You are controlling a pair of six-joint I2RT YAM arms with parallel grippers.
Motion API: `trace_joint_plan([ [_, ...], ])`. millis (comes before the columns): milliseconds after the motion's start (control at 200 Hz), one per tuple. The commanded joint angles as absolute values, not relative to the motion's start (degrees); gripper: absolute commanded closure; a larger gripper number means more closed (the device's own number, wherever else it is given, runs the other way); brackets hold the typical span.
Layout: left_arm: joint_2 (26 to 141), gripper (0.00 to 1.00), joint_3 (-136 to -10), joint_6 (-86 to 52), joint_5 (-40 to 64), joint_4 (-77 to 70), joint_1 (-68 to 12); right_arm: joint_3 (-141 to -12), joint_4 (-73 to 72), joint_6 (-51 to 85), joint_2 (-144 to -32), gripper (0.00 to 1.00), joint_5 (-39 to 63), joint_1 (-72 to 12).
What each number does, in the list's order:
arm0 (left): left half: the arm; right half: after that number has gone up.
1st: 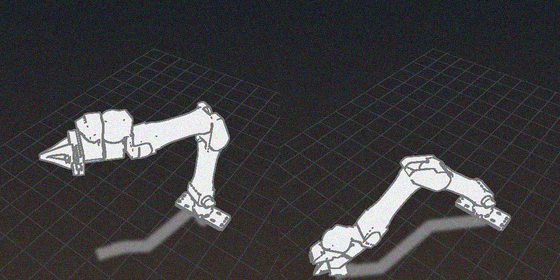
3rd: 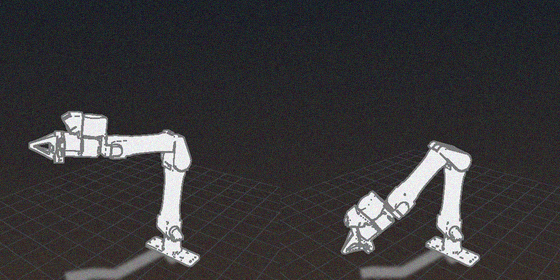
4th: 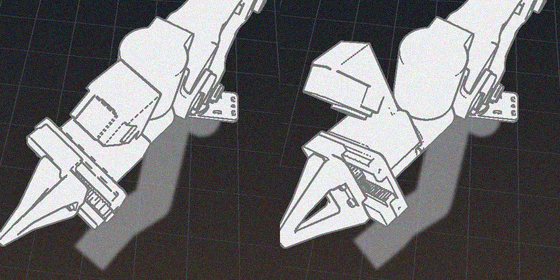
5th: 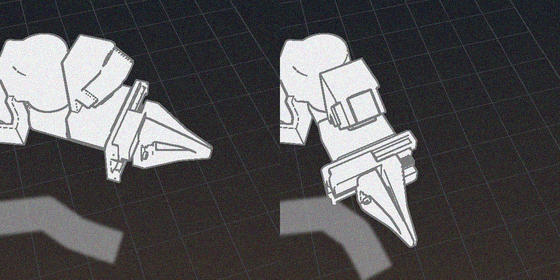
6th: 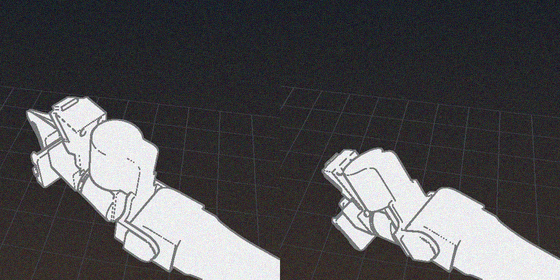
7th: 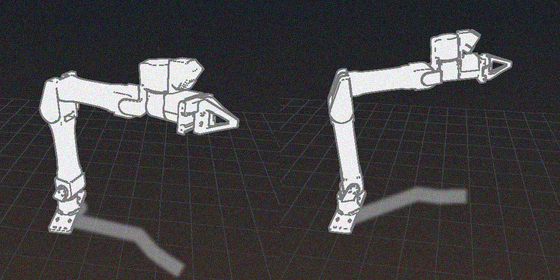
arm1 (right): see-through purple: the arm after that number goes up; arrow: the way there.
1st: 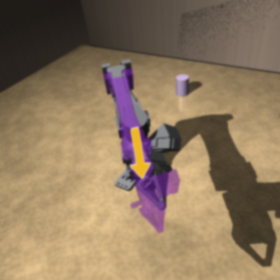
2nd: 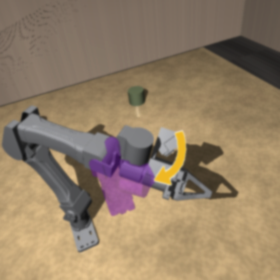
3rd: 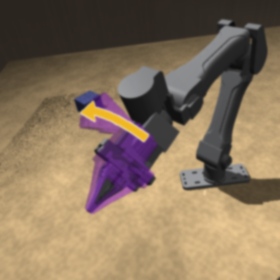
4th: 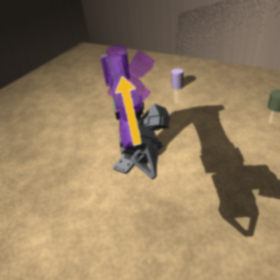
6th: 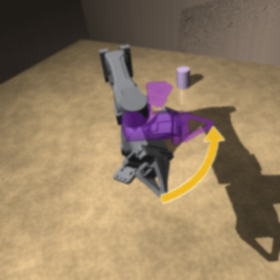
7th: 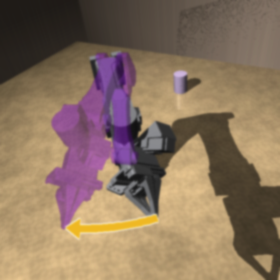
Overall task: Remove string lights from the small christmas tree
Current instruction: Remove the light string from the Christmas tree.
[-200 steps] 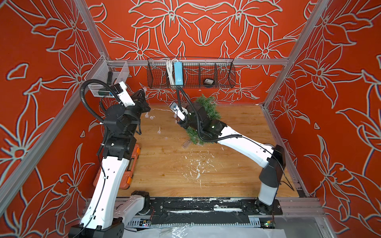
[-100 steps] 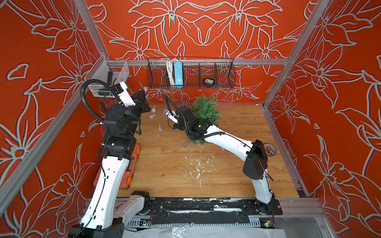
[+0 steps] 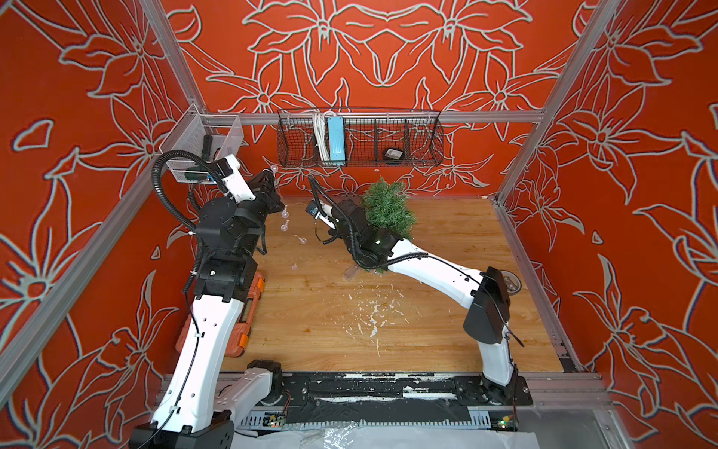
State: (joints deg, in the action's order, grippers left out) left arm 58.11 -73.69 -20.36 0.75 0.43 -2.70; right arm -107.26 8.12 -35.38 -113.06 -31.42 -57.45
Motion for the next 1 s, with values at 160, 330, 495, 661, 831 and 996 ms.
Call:
trace_joint_plan([
  [160,57.13,1.00,-73.74,-19.81,1.05,-0.88,-2.99,-98.62,14.41,-24.13,-99.81,1.00,-16.31,-63.76],
  [330,54.99,1.00,-73.59,-20.70,2.57,-0.57,-2.99,-91.51,15.64,-18.16,-93.47,1.00,-14.87,-67.83],
  [495,53.50,1.00,-72.27,-22.46,6.01,-0.86,-3.27,-85.59,16.77,-14.37,-87.89,1.00,-16.46,-71.95],
  [661,52.48,1.00,-71.55,-22.67,9.87,-0.55,-5.86,-78.72,16.64,-11.57,-80.46,1.00,-20.37,-75.21],
  [831,51.04,1.00,-71.10,-21.59,11.12,0.58,-11.55,-73.05,17.57,-8.89,-73.10,1.00,-22.77,-76.41],
  [996,50.69,1.00,-71.34,-20.85,10.85,1.85,-20.84,-69.39,18.68,-7.61,-67.75,1.00,-25.75,-76.39],
])
